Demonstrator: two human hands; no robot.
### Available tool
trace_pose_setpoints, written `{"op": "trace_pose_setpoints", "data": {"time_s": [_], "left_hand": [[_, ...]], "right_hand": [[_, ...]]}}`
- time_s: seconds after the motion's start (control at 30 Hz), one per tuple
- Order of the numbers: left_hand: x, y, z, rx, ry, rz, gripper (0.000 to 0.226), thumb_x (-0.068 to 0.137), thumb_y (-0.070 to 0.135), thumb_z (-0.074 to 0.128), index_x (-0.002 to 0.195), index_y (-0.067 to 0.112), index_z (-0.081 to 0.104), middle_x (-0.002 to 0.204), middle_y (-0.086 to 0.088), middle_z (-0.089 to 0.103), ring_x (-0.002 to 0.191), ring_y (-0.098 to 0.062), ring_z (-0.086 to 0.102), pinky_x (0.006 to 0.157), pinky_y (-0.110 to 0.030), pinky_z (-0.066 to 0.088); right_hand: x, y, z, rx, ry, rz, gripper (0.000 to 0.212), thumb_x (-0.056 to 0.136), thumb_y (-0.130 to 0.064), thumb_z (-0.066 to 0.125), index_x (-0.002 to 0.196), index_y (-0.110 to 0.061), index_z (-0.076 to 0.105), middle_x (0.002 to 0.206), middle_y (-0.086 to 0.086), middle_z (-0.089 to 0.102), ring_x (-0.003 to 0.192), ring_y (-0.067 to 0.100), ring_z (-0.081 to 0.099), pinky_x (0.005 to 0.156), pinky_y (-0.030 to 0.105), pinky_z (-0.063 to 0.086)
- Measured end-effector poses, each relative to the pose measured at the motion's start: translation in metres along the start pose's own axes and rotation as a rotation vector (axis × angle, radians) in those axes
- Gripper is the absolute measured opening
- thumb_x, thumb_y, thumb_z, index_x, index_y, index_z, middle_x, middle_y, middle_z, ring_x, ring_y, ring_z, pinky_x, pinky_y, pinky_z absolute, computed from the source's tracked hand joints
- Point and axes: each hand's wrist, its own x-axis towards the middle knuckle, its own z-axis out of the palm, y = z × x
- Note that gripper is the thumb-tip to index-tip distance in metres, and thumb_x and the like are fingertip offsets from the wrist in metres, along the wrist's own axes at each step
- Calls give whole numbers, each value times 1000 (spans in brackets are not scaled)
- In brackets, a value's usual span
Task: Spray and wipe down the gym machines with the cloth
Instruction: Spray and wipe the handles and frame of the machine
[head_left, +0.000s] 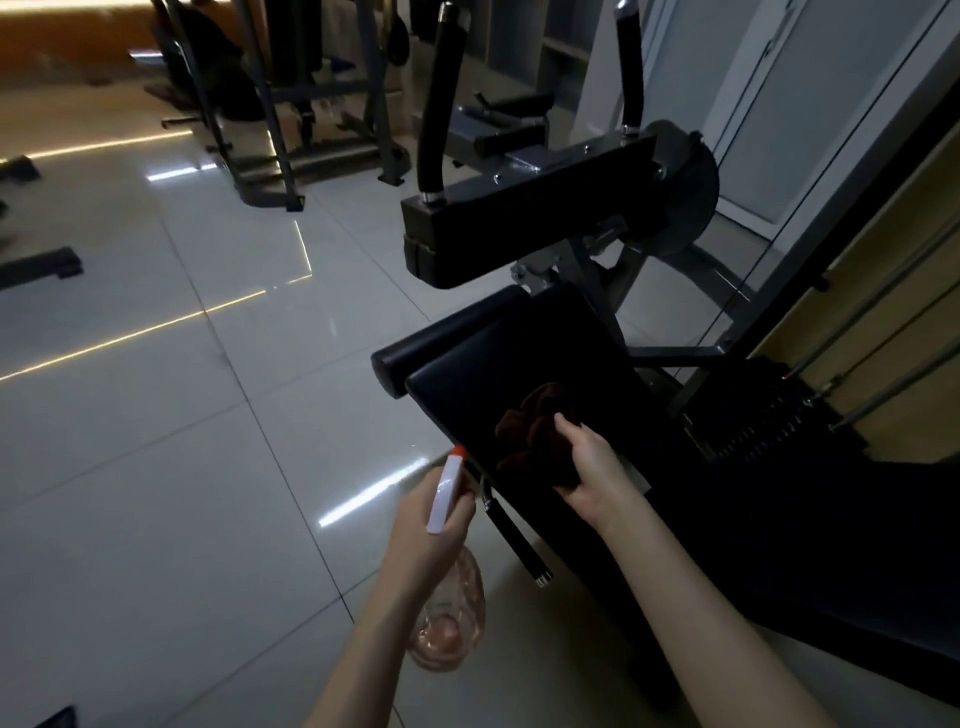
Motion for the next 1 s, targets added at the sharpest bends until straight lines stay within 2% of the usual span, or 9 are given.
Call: {"op": "trace_pose_setpoints", "data": {"time_s": [0.07, 0.13, 0.27, 0.47, 0.57, 0.7, 0.8, 0.9, 1.0], "left_hand": [[12, 10, -7, -4, 19, 19, 27, 95, 16, 55, 84, 40, 50, 87, 4, 63, 80, -10, 59, 74, -35, 51], [28, 21, -12, -16, 14, 10, 5, 90, 30, 53, 87, 34, 53, 91, -1, 65, 85, -14, 61, 75, -40, 52], [68, 39, -13, 0, 91, 20, 13, 93, 26, 53, 90, 14, 55, 92, -20, 65, 82, -33, 60, 67, -42, 50], [117, 72, -18, 7, 137, 27, 26, 81, 34, 53, 94, 13, 61, 78, -6, 64, 65, -7, 57, 60, -30, 46], [139, 87, -25, -4, 181, 40, 18, 81, 33, 52, 90, 18, 60, 76, -2, 63, 62, -4, 57, 58, -26, 46], [158, 93, -37, 19, 268, 45, 6, 89, 27, 56, 88, 23, 60, 87, -12, 68, 78, -21, 63, 61, -31, 51], [170, 93, -46, 30, 297, 39, 6, 92, 23, 58, 89, 19, 61, 89, -16, 68, 80, -27, 63, 62, -31, 50], [184, 93, -55, 30, 299, 60, 7, 92, 22, 59, 88, 18, 62, 83, -10, 68, 76, -16, 64, 62, -22, 48], [196, 95, -60, -37, 261, 53, 17, 93, 15, 58, 82, 26, 63, 78, 4, 66, 70, 1, 61, 63, -13, 46]], "right_hand": [[8, -17, 9, 13, -9, -23, 31, 95, -27, 51, 125, -19, 56, 117, 15, 62, 105, 35, 60, 91, 51, 50], [20, -34, 19, 14, -1, -47, 31, 93, -28, 54, 123, -20, 58, 116, 14, 63, 104, 35, 61, 90, 51, 50], [49, -73, 41, -7, -54, -125, 36, 91, -31, 57, 125, -20, 56, 117, 13, 63, 104, 34, 61, 90, 52, 51], [87, -148, 89, -111, -111, -399, 33, 94, -21, 54, 126, -15, 55, 115, 5, 63, 108, 21, 59, 99, 39, 46], [108, -186, 118, -320, -102, -608, 38, 96, -23, 51, 132, -11, 49, 121, 0, 58, 113, 14, 53, 93, 23, 40], [138, -210, 157, -613, -137, -791, 44, 98, -27, 45, 139, -10, 39, 139, 6, 46, 129, 20, 42, 96, 17, 29], [167, -202, 171, -1020, -164, -922, 33, 97, -25, 45, 126, -9, 51, 130, 11, 53, 125, 27, 44, 107, 29, 24], [188, -201, 172, -1229, -151, -1007, 32, 97, -28, 43, 119, -9, 55, 125, 9, 56, 124, 24, 44, 114, 36, 11], [191, -210, 166, -1297, -213, -1015, 37, 98, -27, 44, 128, -7, 52, 133, 10, 53, 130, 23, 40, 115, 36, 14]]}}
